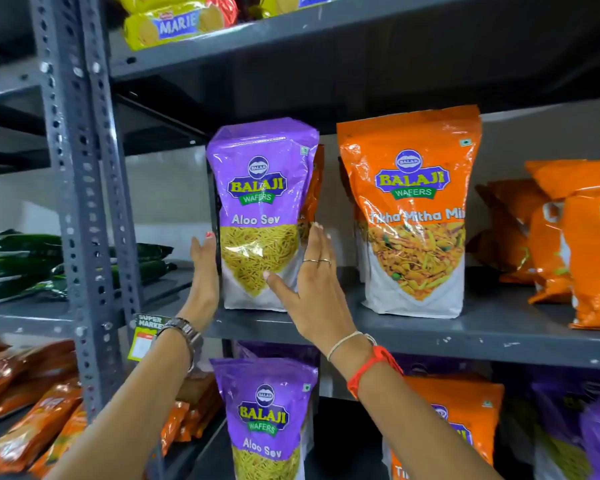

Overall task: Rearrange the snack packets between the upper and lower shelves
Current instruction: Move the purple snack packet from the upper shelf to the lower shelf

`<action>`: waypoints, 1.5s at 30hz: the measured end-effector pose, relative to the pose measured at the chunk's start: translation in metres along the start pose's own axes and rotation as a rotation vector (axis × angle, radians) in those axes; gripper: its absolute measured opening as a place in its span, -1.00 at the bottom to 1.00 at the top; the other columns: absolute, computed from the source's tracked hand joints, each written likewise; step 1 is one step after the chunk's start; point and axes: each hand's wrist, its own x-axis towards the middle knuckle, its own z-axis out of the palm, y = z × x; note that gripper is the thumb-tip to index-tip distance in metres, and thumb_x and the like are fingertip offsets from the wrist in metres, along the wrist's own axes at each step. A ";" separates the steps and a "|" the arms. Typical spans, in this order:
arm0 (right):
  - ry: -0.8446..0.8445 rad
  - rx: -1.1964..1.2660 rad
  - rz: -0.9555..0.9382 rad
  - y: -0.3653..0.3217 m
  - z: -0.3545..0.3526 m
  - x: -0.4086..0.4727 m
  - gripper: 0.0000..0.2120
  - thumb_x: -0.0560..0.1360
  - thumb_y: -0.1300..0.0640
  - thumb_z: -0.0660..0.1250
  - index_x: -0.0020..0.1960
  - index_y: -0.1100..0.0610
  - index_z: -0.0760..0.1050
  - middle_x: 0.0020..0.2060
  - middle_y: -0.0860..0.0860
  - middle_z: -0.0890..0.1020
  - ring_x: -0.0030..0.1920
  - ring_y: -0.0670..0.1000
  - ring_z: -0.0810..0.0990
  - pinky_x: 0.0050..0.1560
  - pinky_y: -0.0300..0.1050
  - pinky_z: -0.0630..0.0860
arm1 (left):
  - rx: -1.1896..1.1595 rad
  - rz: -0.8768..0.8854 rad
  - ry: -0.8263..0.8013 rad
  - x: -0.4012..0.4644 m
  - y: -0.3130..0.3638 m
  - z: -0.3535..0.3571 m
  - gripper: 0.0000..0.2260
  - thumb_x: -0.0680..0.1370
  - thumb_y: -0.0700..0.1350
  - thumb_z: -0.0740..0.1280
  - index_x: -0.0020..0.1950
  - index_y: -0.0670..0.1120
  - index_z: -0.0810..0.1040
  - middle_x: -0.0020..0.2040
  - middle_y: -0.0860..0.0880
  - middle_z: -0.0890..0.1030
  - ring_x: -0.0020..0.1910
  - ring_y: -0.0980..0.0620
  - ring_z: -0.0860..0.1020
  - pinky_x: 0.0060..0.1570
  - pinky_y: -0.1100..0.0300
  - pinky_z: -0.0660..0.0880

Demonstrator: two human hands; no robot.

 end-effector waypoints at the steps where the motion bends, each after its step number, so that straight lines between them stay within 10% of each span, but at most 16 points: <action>1: -0.006 0.057 0.034 -0.001 0.004 0.003 -0.09 0.49 -0.12 0.31 0.52 0.22 -0.20 0.56 0.17 0.00 0.56 0.12 -0.05 0.55 -0.04 0.00 | -0.075 -0.058 -0.028 0.002 0.002 0.000 -0.49 0.59 0.14 -0.10 0.48 -0.08 0.10 0.39 0.12 0.20 0.11 0.29 0.48 0.22 0.24 0.16; 6: -0.027 0.132 0.142 -0.007 0.023 0.013 -0.02 0.44 -0.11 0.39 0.53 0.21 -0.20 0.54 0.16 0.08 0.52 0.13 0.13 0.45 -0.05 0.20 | -0.116 -0.280 -0.143 0.018 -0.004 -0.015 -0.38 0.55 0.25 -0.12 0.40 -0.13 0.31 0.34 -0.15 0.46 0.27 -0.16 0.46 0.21 0.01 0.35; 12: 0.009 0.111 0.173 -0.003 0.027 0.020 -0.02 0.38 -0.01 0.48 0.53 0.18 -0.11 0.47 0.17 0.27 0.42 0.20 0.33 0.36 0.12 0.40 | -0.078 -0.211 -0.219 0.015 -0.007 -0.013 -0.57 0.57 0.16 0.03 0.23 -0.04 0.50 0.11 -0.07 0.62 -0.13 0.12 0.64 -0.14 0.21 0.54; 17: -0.002 0.138 0.177 -0.004 0.020 0.016 -0.06 0.35 0.08 0.51 0.51 0.18 -0.01 0.39 0.19 0.35 0.38 0.20 0.36 0.36 0.04 0.38 | -0.041 -0.226 -0.229 0.006 -0.002 -0.021 -0.62 0.54 -0.03 0.22 0.31 -0.18 0.43 0.23 -0.17 0.57 0.06 -0.06 0.57 0.11 0.10 0.47; 27: 0.005 0.337 0.107 -0.012 -0.017 -0.015 -0.15 0.30 0.12 0.53 0.47 0.08 0.16 0.36 0.10 0.45 0.36 0.10 0.41 0.37 0.12 0.37 | -0.015 -0.038 -0.173 -0.058 0.017 -0.026 -0.86 0.49 -0.09 0.31 0.02 -0.09 0.47 -0.12 0.02 0.63 -0.33 0.18 0.63 -0.33 0.21 0.51; 33: -0.031 0.469 0.034 -0.015 -0.041 -0.049 -0.14 0.25 0.01 0.49 0.47 -0.01 0.18 0.39 0.03 0.45 0.41 0.04 0.39 0.42 0.17 0.33 | -0.010 -0.057 -0.224 -0.108 0.026 -0.037 -0.49 0.27 0.00 0.39 0.20 -0.09 0.45 0.03 -0.01 0.65 -0.13 0.08 0.65 -0.21 0.14 0.55; 40: -0.152 0.541 0.061 0.008 -0.049 -0.112 -0.20 0.32 0.12 0.48 0.44 -0.11 0.17 0.25 -0.39 0.45 0.35 -0.21 0.41 0.42 -0.11 0.33 | 0.063 0.004 -0.191 -0.159 -0.015 -0.038 -0.49 0.28 0.03 0.49 0.17 -0.04 0.45 0.13 -0.10 0.63 0.04 -0.07 0.61 -0.16 0.15 0.58; 45: -0.230 0.557 0.221 0.043 -0.032 -0.167 -0.25 0.34 0.11 0.46 0.37 -0.26 0.15 0.29 -0.28 0.43 0.39 -0.10 0.40 0.43 0.13 0.35 | 0.099 0.007 -0.126 -0.200 -0.071 -0.031 -0.51 0.31 -0.12 0.51 0.16 0.06 0.42 0.14 -0.06 0.61 0.12 0.02 0.58 0.12 0.05 0.54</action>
